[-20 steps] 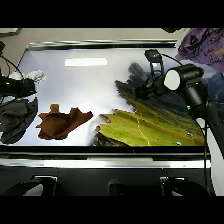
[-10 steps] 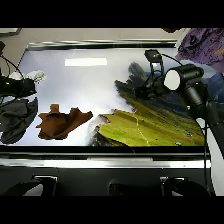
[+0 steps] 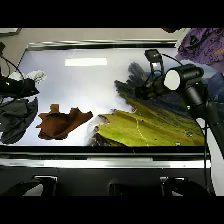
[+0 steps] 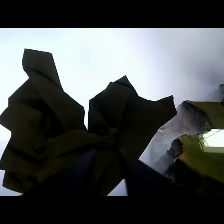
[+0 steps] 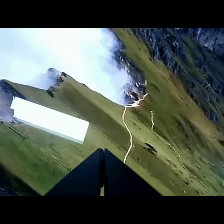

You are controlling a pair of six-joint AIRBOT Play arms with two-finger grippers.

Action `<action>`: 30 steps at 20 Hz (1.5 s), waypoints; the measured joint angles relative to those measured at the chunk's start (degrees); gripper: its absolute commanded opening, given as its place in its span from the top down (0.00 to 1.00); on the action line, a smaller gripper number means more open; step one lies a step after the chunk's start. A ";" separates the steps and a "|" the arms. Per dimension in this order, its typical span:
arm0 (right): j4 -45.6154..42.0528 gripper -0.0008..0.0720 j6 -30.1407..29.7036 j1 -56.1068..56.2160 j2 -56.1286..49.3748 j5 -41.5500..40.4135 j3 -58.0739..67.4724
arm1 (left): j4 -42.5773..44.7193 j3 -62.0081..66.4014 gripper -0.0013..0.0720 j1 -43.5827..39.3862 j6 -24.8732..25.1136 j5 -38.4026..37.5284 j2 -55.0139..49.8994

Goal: Fold the clothes and pants, and hang the long-sleeved shirts on hangers.

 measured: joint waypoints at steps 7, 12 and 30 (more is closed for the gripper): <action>0.00 0.95 0.00 0.00 0.00 -0.07 0.00 | 5.14 -13.14 0.00 0.90 -2.12 0.09 -0.24; 0.00 0.95 -0.02 0.00 0.00 -0.11 0.00 | 5.79 -28.20 0.00 1.18 -4.35 11.02 -0.28; -13.55 0.80 -0.28 -0.04 5.95 11.89 0.04 | -25.18 -26.56 0.96 -22.97 -8.09 36.85 -6.62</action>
